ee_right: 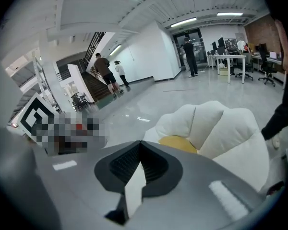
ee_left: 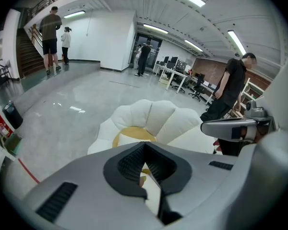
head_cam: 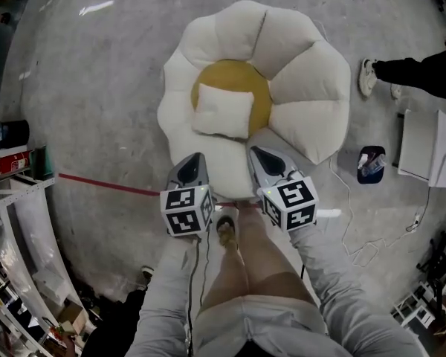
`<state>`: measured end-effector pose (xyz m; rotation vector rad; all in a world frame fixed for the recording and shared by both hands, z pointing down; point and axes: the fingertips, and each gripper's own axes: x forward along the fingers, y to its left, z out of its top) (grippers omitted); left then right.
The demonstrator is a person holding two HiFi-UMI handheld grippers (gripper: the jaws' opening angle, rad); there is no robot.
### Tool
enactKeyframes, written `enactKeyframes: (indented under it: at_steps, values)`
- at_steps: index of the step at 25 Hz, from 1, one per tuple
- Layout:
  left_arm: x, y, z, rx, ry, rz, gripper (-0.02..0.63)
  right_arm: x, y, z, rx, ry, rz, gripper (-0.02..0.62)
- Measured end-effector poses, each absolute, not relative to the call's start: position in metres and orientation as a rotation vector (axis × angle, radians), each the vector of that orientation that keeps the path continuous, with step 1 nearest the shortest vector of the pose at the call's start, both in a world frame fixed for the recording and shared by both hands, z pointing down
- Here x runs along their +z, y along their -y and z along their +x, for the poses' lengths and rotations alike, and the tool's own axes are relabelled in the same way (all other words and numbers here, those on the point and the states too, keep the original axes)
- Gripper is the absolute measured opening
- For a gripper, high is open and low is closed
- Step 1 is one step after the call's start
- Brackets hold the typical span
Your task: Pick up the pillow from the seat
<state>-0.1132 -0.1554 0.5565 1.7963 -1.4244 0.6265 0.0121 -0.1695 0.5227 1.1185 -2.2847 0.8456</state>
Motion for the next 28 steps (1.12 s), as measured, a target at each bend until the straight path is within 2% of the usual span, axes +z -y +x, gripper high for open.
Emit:
enactKeyframes:
  at_steps: [9, 11, 18, 25, 28]
  values:
    - [0.664, 0.191, -0.106, 0.742, 1.361, 1.755, 0.007, 0.601, 0.209, 0.014, 0.924, 2.248, 1.083, 0.0]
    - [0.694, 0.199, -0.108, 0.754, 1.339, 1.735, 0.092, 0.622, 0.216, 0.015, 0.946, 2.239, 1.08, 0.0]
    - [0.788, 0.223, -0.114, 0.808, 1.227, 1.707, 0.283, 0.686, 0.228, 0.021, 0.996, 2.189, 1.062, 0.0]
    - [0.856, 0.238, -0.12, 0.944, 1.097, 1.715, 0.41, 0.726, 0.234, 0.017, 1.04, 2.168, 1.061, 0.0]
    - [0.881, 0.237, -0.121, 1.018, 1.052, 1.716, 0.442, 0.738, 0.234, 0.015, 1.055, 2.166, 1.058, 0.0]
